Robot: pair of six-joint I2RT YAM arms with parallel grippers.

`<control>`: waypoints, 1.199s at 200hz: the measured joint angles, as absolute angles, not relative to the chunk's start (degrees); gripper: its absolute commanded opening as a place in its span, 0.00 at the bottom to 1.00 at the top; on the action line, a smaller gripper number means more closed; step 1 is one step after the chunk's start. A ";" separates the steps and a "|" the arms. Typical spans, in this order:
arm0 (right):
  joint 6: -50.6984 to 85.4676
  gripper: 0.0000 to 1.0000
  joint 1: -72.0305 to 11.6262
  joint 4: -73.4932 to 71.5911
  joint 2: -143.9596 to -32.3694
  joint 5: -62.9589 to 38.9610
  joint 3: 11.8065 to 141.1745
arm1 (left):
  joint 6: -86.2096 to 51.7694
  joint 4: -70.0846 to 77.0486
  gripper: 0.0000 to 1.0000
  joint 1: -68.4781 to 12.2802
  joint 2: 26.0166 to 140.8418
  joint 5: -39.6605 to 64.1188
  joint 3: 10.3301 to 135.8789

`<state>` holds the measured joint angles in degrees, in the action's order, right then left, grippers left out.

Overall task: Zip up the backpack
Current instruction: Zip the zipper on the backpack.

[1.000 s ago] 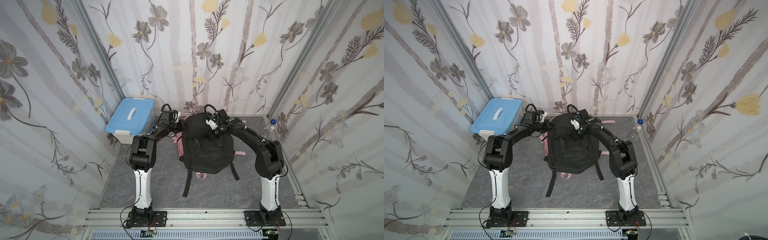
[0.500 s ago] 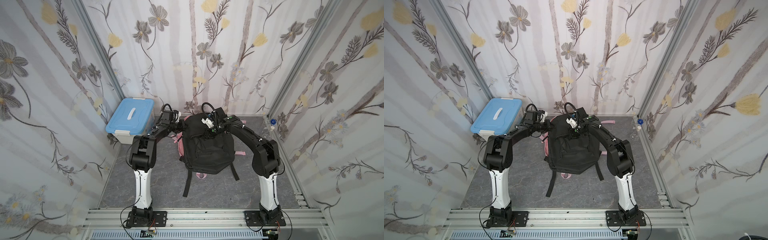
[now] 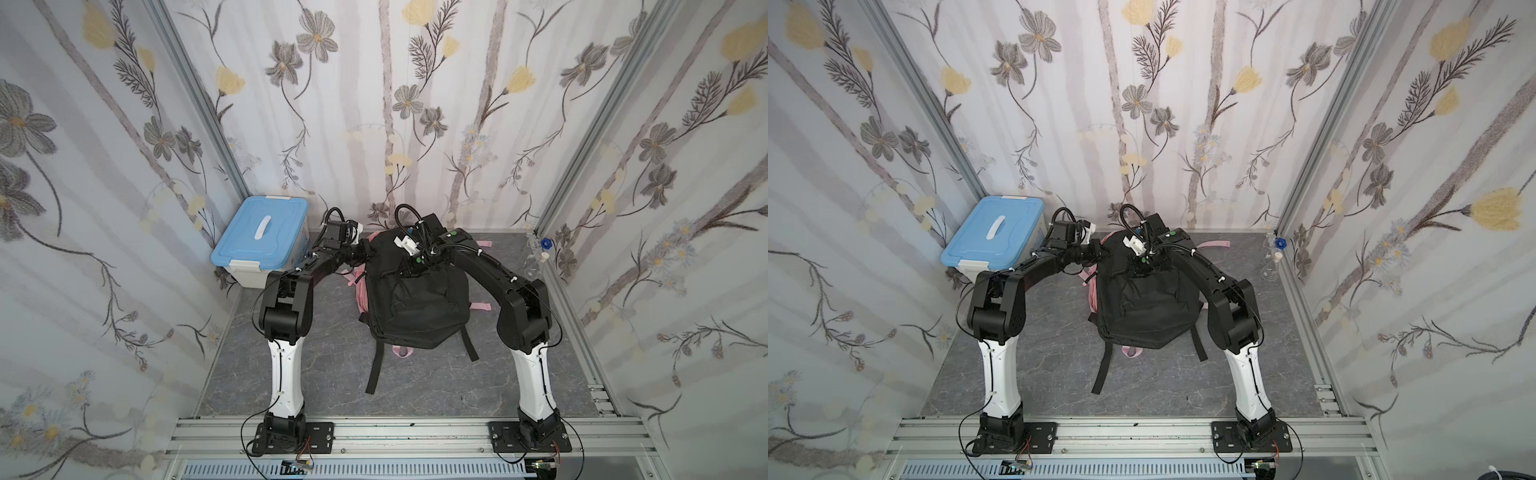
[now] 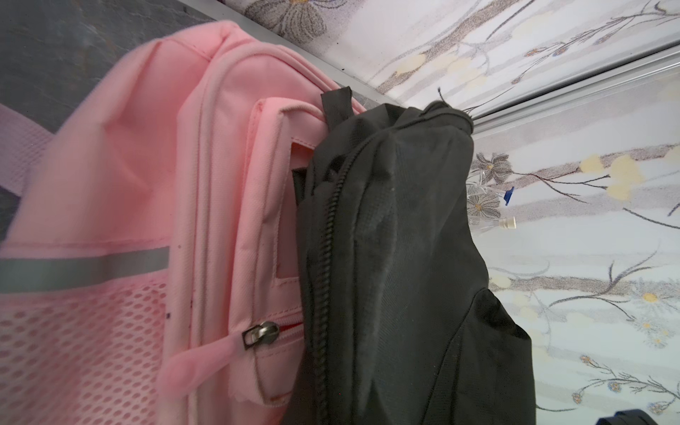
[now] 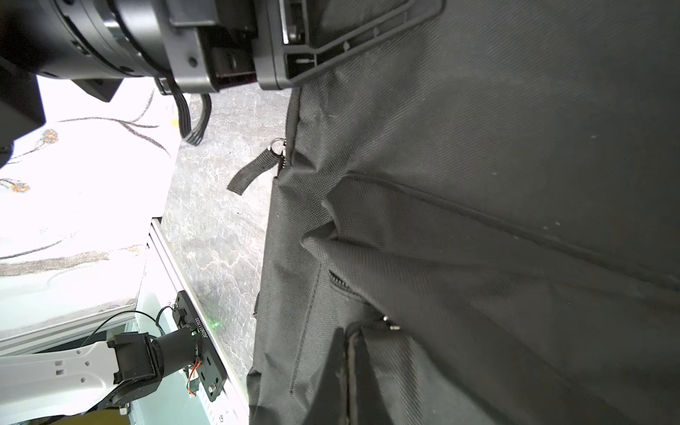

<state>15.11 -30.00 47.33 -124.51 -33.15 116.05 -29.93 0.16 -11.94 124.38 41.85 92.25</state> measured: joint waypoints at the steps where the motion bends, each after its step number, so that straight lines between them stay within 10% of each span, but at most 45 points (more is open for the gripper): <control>1: 15.11 0.00 -30.00 47.35 -124.51 -33.15 116.07 | -29.93 0.16 0.00 -11.94 124.38 41.85 92.25; 240: 17.45 0.00 -33.85 55.88 -134.58 -40.16 132.68 | -29.93 -1.06 0.00 -12.43 123.26 41.85 92.44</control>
